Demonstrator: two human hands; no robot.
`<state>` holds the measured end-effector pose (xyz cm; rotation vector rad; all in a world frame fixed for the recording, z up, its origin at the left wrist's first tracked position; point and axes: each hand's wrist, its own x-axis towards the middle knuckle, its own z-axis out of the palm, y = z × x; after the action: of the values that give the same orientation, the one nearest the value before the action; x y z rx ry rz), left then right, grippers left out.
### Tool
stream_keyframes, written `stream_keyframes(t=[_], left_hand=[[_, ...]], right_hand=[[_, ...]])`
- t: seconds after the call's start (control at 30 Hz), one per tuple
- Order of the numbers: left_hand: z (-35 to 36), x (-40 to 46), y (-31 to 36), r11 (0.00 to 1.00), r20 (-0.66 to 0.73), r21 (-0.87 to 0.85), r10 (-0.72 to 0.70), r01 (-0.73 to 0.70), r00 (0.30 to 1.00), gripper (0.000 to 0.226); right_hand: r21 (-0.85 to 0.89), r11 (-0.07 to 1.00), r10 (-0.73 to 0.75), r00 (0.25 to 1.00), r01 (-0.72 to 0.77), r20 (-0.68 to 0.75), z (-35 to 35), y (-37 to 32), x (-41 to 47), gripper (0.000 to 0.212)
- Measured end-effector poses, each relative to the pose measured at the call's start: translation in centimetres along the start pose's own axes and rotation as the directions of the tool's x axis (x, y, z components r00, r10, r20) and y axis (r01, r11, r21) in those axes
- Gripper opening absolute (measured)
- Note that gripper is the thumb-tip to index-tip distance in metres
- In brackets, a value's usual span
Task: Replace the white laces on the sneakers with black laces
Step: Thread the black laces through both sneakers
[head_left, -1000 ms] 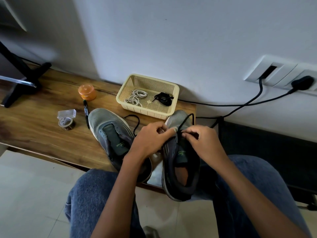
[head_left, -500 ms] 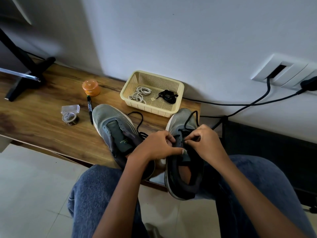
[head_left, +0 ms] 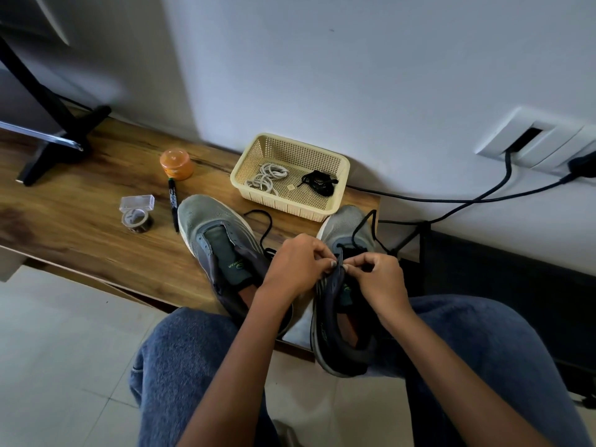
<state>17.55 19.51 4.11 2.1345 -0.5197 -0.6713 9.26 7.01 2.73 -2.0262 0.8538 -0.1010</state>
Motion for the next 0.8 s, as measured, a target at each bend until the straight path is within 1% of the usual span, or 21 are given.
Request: stream_keyframes(t=[0.13, 0.23, 0.3, 0.33, 0.43, 0.47, 0.57, 0.63, 0.73, 0.8], left_hand=[[0.2, 0.1, 0.2, 1.0, -0.008, -0.005, -0.013, 0.013, 1.0, 0.009], [0.3, 0.1, 0.2, 1.0, 0.001, -0.017, -0.026, 0.026, 1.0, 0.012], [0.2, 0.1, 0.2, 1.0, -0.005, -0.018, -0.023, 0.023, 1.0, 0.014], [0.2, 0.1, 0.3, 1.0, -0.018, -0.017, -0.02, 0.02, 1.0, 0.015], [-0.3, -0.1, 0.3, 1.0, -0.078, -0.026, -0.014, 0.012, 0.997, 0.016], [-0.5, -0.1, 0.2, 1.0, -0.093, -0.028, -0.015, 0.012, 0.996, 0.015], [-1.1, -0.3, 0.1, 0.999, -0.13, -0.027, -0.025, 0.021, 0.991, 0.017], [-1.3, -0.4, -0.1, 0.999, -0.147, -0.03, -0.036, 0.032, 0.989, 0.018], [-1.4, -0.6, -0.2, 0.997, -0.168, -0.055, -0.058, 0.05, 0.984, 0.016], [-1.7, -0.6, -0.2, 0.996, -0.232, -0.058, -0.082, 0.07, 0.969, 0.013]], right_hand=[[-0.028, 0.999, -0.018, 1.0, 0.018, -0.015, -0.1, -0.3, -0.1, 0.016], [-0.008, 0.999, -0.052, 0.998, 0.052, -0.032, -0.3, -0.4, 0.0, 0.019], [0.005, 0.997, -0.073, 0.997, 0.073, -0.016, -0.3, -0.4, -0.1, 0.023], [-0.014, 0.994, -0.109, 0.994, 0.108, -0.015, -0.3, -0.3, -0.2, 0.028], [-0.185, 0.954, -0.246, 0.968, 0.234, -0.041, -0.2, 0.5, -0.7, 0.038], [-0.212, 0.945, -0.266, 0.962, 0.249, -0.055, -0.2, 0.9, -1.0, 0.038], [-0.177, 0.953, -0.273, 0.951, 0.246, -0.144, -0.3, 1.9, -1.8, 0.031], [-0.218, 0.937, -0.316, 0.929, 0.274, -0.194, -0.2, 2.1, -2.2, 0.029], [-0.293, 0.918, -0.342, 0.907, 0.266, -0.247, 0.1, 2.4, -2.6, 0.033], [-0.286, 0.929, -0.313, 0.909, 0.233, -0.276, 0.1, 2.6, -2.7, 0.039]])
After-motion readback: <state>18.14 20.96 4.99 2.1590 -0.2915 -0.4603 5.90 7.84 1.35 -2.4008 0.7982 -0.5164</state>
